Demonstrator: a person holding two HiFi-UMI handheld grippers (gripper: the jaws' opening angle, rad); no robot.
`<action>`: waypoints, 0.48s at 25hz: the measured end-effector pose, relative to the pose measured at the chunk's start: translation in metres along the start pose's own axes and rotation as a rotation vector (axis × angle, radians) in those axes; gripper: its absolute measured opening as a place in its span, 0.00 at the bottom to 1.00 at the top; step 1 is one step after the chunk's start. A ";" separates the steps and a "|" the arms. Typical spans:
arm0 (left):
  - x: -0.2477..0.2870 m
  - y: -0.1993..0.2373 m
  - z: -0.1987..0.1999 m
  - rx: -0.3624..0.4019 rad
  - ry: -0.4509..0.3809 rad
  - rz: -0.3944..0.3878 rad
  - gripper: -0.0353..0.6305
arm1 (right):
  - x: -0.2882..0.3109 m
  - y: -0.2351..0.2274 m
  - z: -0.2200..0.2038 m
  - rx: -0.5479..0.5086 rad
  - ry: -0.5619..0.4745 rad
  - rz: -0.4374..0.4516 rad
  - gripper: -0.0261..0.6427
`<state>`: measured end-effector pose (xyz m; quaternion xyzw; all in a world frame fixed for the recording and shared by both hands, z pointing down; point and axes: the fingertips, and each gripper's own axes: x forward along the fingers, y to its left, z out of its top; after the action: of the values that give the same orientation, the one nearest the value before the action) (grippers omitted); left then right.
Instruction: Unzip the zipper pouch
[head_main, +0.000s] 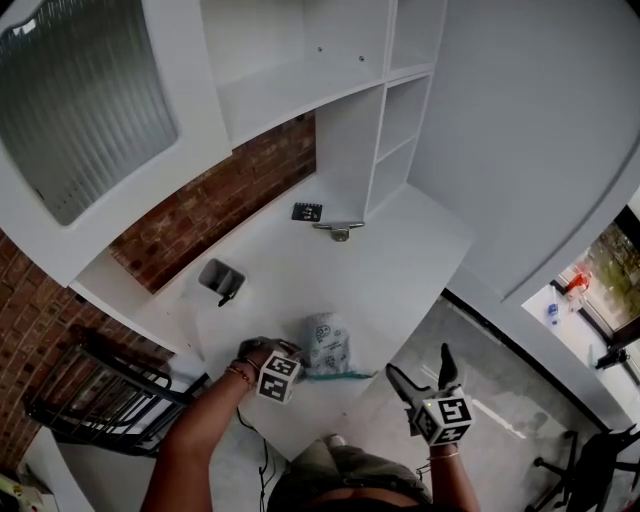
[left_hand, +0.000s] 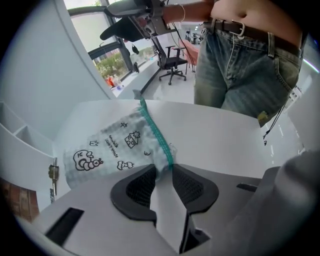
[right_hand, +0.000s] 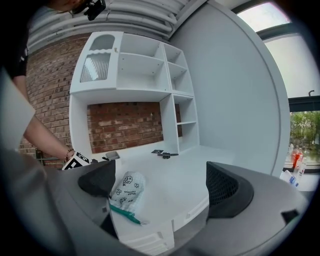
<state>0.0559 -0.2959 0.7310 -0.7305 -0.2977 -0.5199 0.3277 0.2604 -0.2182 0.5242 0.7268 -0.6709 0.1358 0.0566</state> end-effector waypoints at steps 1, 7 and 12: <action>0.001 -0.001 0.003 -0.015 -0.012 -0.011 0.19 | 0.001 0.000 0.000 0.001 0.002 0.002 0.88; -0.003 0.003 0.021 -0.250 -0.150 -0.002 0.11 | 0.010 0.005 0.001 0.001 0.003 0.033 0.88; -0.037 0.022 0.037 -0.567 -0.366 0.084 0.11 | 0.013 0.011 0.003 -0.005 -0.004 0.067 0.88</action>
<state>0.0835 -0.2842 0.6829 -0.8854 -0.1650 -0.4282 0.0737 0.2508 -0.2327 0.5236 0.7039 -0.6955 0.1344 0.0522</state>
